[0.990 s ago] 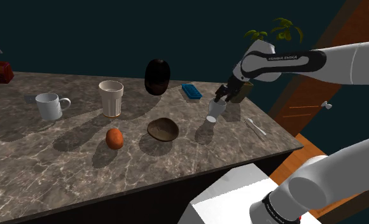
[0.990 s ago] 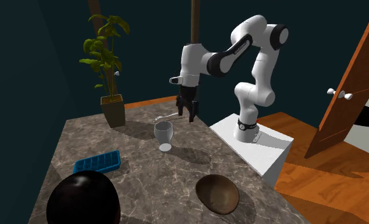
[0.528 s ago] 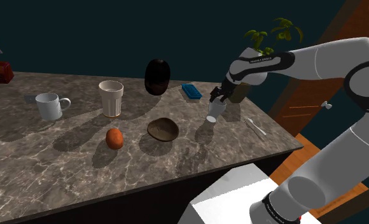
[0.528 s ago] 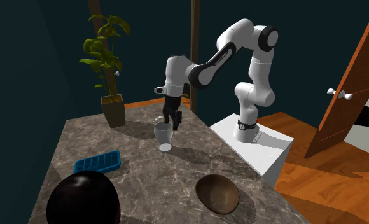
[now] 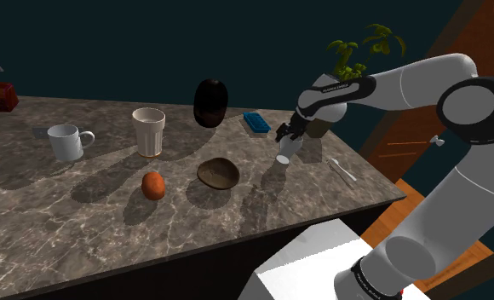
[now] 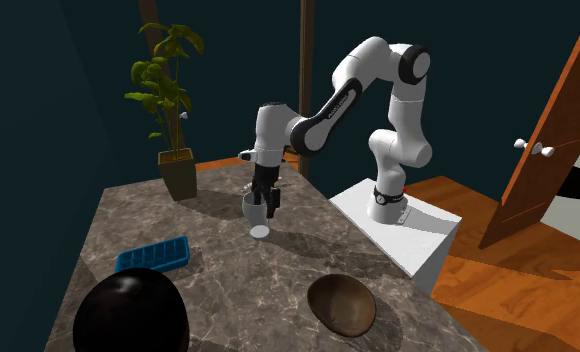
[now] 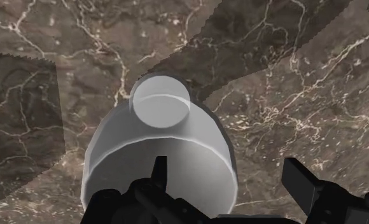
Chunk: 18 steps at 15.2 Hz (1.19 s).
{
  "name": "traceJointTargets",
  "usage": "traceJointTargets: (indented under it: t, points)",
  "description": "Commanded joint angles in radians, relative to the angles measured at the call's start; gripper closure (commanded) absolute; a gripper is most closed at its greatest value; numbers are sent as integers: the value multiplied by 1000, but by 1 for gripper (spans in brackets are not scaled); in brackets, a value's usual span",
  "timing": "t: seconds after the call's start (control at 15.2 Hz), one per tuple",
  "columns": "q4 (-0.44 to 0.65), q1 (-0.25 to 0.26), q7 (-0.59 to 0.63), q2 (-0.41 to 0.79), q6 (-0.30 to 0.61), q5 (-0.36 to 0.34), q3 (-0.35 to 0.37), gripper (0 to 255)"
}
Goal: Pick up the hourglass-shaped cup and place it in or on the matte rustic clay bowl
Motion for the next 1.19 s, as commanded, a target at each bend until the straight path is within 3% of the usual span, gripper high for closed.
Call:
traceJointTargets:
  t: [0.0, 0.4, 0.46, 1.12]
  points:
    - [0, 1, -2, 10, 10, 4, 1, 0]
    - [0, 1, -2, 10, 10, 4, 1, 0]
    - [0, 1, -2, 10, 10, 4, 1, 255]
    - [5, 1, 3, 2, -2, -1, 1, 255]
